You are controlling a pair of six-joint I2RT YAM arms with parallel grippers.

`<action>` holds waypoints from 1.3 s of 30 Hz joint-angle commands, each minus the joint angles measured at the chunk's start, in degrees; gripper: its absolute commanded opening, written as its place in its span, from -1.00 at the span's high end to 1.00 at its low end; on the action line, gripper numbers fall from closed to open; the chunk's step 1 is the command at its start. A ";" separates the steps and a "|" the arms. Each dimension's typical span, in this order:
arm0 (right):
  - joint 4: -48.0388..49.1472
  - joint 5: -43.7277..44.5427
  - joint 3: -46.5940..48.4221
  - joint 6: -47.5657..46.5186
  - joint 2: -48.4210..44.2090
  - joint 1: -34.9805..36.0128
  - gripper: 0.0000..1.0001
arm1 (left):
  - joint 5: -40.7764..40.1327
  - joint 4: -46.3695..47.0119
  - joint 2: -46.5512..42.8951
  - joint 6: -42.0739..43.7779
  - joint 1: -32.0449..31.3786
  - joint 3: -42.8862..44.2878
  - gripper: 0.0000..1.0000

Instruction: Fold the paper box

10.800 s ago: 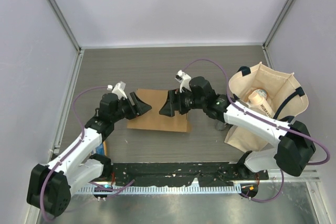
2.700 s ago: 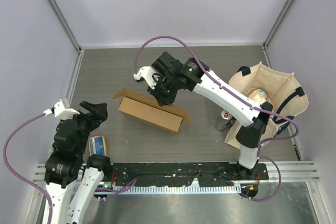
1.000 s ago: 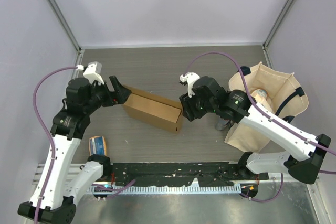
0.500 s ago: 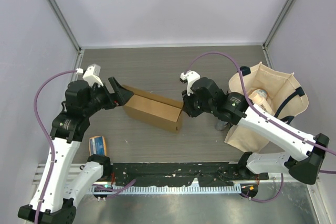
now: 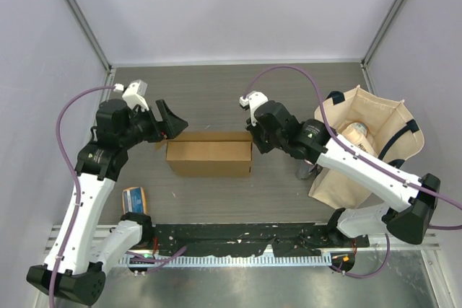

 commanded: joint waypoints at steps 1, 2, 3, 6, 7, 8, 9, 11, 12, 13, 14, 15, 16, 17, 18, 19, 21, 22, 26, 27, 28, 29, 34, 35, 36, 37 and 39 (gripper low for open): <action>-1.31 4.29 5.84 -4.97 2.28 -1.51 0.91 | -2.78 -0.04 1.15 5.74 0.50 3.61 -0.64; -1.57 4.30 6.20 -5.32 2.64 -2.04 0.92 | -3.74 -1.27 1.15 6.96 0.50 4.05 -0.60; -1.58 4.03 6.38 -6.02 2.73 -2.65 0.93 | -4.54 -1.80 0.72 7.67 0.59 4.23 -0.59; -1.75 0.79 6.73 -7.08 2.99 -5.38 0.96 | -5.59 -2.95 -0.95 10.04 0.50 3.61 -0.57; -1.67 -0.26 6.55 -7.69 2.73 -6.08 0.97 | -6.90 -3.39 -1.39 10.66 0.50 3.53 -0.57; -1.84 -1.41 6.47 -8.13 2.64 -6.43 0.97 | -7.53 -4.00 -1.74 11.19 0.59 2.83 -0.54; -1.84 -2.11 6.29 -8.49 2.47 -6.70 0.97 | -8.31 -4.09 -2.36 11.80 0.50 2.56 -0.50; -2.01 -4.39 5.85 -8.58 1.86 -7.66 0.97 | -8.85 -3.66 -2.71 12.16 0.50 0.99 -0.47; -2.02 -5.19 5.50 -9.88 1.68 -7.84 0.97 | -8.41 -3.22 -2.80 12.59 0.50 0.54 -0.46; -2.10 -5.89 5.06 -10.59 1.59 -8.10 0.97 | -7.80 -2.78 -2.63 12.77 0.59 0.01 -0.45; -2.19 -5.81 4.80 -10.77 1.33 -8.11 0.97 | -7.71 -2.08 -2.28 12.95 0.50 -0.69 -0.45; -2.19 -5.64 4.62 -10.77 1.32 -8.28 0.97 | -7.79 -1.90 -1.84 13.39 0.50 -0.87 -0.44; -2.19 -5.46 4.62 -10.77 1.24 -8.28 0.97 | -7.71 -1.90 -0.88 13.83 0.50 -0.87 -0.42; -2.19 -5.37 4.71 -10.69 1.06 -8.37 0.97 | -7.36 -2.25 -0.17 14.18 0.50 -0.70 -0.34; -2.02 -5.63 4.71 -10.69 0.89 -8.46 0.97 | -7.18 -2.60 0.27 14.44 0.50 -0.52 -0.30; -2.02 -5.81 4.79 -10.60 0.80 -8.55 0.97 | -7.09 -2.86 0.97 14.71 0.59 -0.34 -0.21; -1.84 -6.33 4.79 -10.42 0.80 -8.63 0.97 | -6.31 -3.30 1.15 14.71 0.50 -0.34 -0.13; -1.93 -6.43 4.71 -10.42 0.88 -8.63 0.97 | -5.87 -3.30 1.07 14.53 0.50 -0.60 -0.10; -1.84 -7.04 4.80 -10.07 1.50 -8.72 0.97 | -6.21 -3.83 1.33 13.66 0.50 -2.36 -0.06; -1.84 -7.22 4.80 -9.98 1.41 -8.72 0.97 | -7.00 -3.92 1.50 13.57 0.50 -2.45 -0.03; -1.84 -7.39 4.80 -9.98 1.33 -8.72 0.97 | -7.27 -4.27 1.77 13.48 0.50 -2.45 0.03; -1.84 -7.39 4.71 -9.98 1.24 -8.72 0.97 | -7.35 -4.53 2.38 13.48 0.50 -2.36 0.06; -1.67 -7.22 4.80 -9.72 0.89 -8.72 0.97 | -7.35 -6.29 3.09 13.57 0.50 -1.22 0.25; -1.66 -7.39 4.80 -9.55 0.89 -8.72 0.97 | -7.27 -6.55 3.17 13.57 0.50 -1.22 0.29; -1.66 -7.57 4.97 -9.37 0.97 -8.72 0.97 | -7.01 -6.64 3.09 13.48 0.50 -1.31 0.33; -1.84 -7.66 4.97 -8.93 0.89 -8.72 0.97 | -6.57 -6.73 3.17 13.22 0.50 -1.40 0.40; -1.67 -8.45 4.88 -9.02 0.89 -8.72 0.97 | -5.69 -7.08 3.70 12.52 0.50 -1.40 0.50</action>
